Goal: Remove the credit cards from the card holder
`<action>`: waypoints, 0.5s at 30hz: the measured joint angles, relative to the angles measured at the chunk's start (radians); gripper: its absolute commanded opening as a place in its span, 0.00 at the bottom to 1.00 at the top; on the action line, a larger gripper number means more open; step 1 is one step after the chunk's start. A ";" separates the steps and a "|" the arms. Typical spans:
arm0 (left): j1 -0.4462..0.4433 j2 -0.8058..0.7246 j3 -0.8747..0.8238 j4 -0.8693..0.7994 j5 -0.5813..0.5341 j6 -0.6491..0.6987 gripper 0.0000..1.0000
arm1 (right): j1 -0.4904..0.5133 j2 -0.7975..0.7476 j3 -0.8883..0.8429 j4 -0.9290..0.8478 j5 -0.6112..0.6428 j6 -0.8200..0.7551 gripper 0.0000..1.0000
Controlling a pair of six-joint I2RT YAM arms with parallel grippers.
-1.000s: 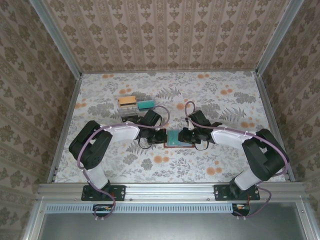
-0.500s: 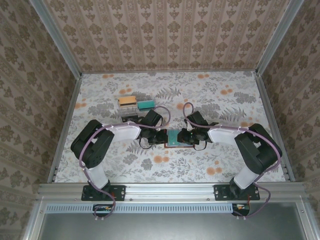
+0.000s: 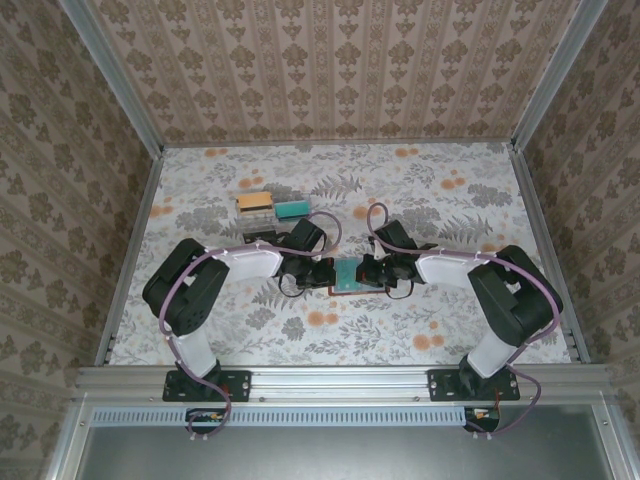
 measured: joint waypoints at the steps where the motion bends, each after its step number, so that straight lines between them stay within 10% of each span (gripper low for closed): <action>1: 0.000 0.000 0.000 0.000 0.000 0.000 0.00 | -0.006 -0.007 -0.005 0.000 0.000 -0.001 0.00; 8: 0.000 0.000 0.000 0.000 0.000 0.000 0.00 | -0.055 -0.074 -0.041 -0.018 -0.005 -0.015 0.00; 12: 0.000 0.000 0.000 0.000 0.001 0.000 0.00 | -0.060 -0.074 -0.043 -0.017 -0.023 -0.014 0.27; 15: 0.000 0.000 0.000 0.000 0.002 0.000 0.00 | -0.060 -0.061 -0.043 0.002 -0.038 -0.014 0.29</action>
